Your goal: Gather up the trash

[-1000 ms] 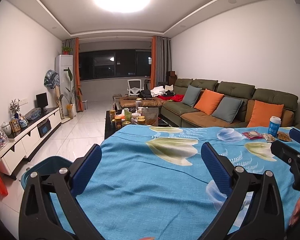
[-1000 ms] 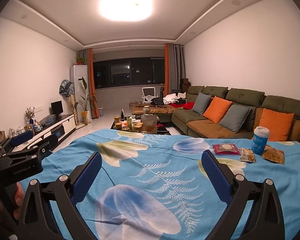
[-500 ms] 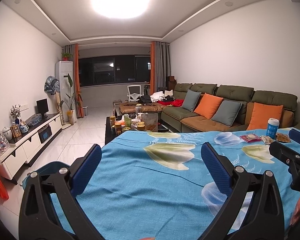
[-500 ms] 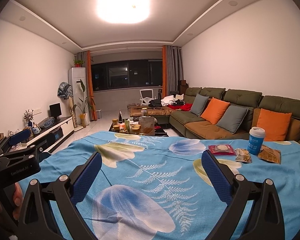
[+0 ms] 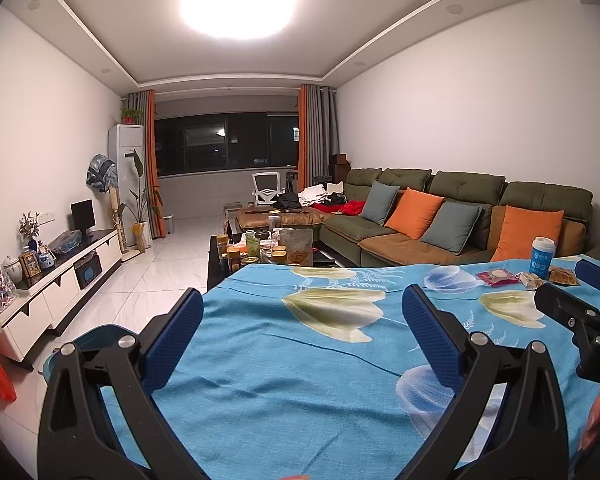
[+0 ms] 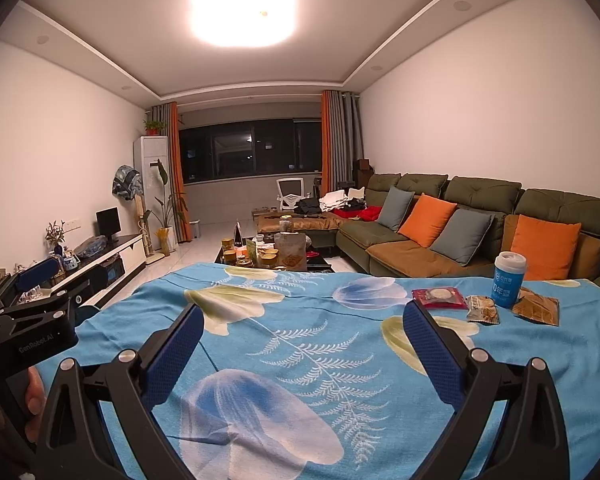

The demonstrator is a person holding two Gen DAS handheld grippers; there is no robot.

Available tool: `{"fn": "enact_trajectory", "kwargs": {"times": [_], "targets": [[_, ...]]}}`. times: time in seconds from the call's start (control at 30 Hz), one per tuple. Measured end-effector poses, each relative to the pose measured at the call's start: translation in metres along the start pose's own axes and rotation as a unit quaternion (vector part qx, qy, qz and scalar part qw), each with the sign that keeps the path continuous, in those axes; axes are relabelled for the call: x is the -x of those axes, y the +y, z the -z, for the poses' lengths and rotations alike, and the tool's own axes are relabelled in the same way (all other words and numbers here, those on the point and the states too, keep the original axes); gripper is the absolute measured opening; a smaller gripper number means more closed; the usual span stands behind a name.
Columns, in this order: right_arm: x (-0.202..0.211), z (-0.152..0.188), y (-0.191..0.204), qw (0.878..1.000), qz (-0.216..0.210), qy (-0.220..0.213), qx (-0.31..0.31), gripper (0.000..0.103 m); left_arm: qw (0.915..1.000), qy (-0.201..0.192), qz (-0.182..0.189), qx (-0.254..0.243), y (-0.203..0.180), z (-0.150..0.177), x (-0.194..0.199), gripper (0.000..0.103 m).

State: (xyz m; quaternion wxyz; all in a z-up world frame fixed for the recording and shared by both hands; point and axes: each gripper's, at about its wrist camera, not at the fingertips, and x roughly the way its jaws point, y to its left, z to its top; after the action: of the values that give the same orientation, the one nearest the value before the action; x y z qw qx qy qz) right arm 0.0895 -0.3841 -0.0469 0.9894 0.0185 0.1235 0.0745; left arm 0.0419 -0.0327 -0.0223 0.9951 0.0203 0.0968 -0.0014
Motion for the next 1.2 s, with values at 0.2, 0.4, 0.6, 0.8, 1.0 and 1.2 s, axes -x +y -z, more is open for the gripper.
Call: {"fn": "enact_trajectory", "kwargs": {"times": [0.2,0.4,0.6,0.8,1.0,1.2], "targets": [[-0.0007,0.0003,-0.0004,1.0,0.001,0.001,0.001,0.096,1.0,0.001,-0.001,0.001,0.0011,0.0001,0.0006,0.098],[-0.0009,0.0002,0.0001,1.0,0.001,0.001,0.001,0.096,1.0,0.001,0.0,0.001,0.0013,-0.0003,0.0005,0.098],[-0.0021,0.0,-0.0001,1.0,0.001,0.001,0.001,0.096,1.0,0.001,-0.001,0.001,0.0017,-0.0006,0.0006,0.098],[-0.0031,-0.0005,-0.0008,1.0,0.001,-0.001,0.001,0.096,1.0,-0.001,-0.002,0.001,0.002,-0.0019,-0.0004,0.098],[-0.0029,-0.0005,-0.001,1.0,0.001,-0.001,0.0,0.096,1.0,0.0,-0.001,0.002,0.002,-0.0026,-0.0008,0.098],[-0.0034,-0.0005,-0.0013,1.0,0.001,-0.001,0.0,0.096,1.0,0.0,-0.001,0.001,0.0019,-0.0025,-0.0009,0.098]]}}
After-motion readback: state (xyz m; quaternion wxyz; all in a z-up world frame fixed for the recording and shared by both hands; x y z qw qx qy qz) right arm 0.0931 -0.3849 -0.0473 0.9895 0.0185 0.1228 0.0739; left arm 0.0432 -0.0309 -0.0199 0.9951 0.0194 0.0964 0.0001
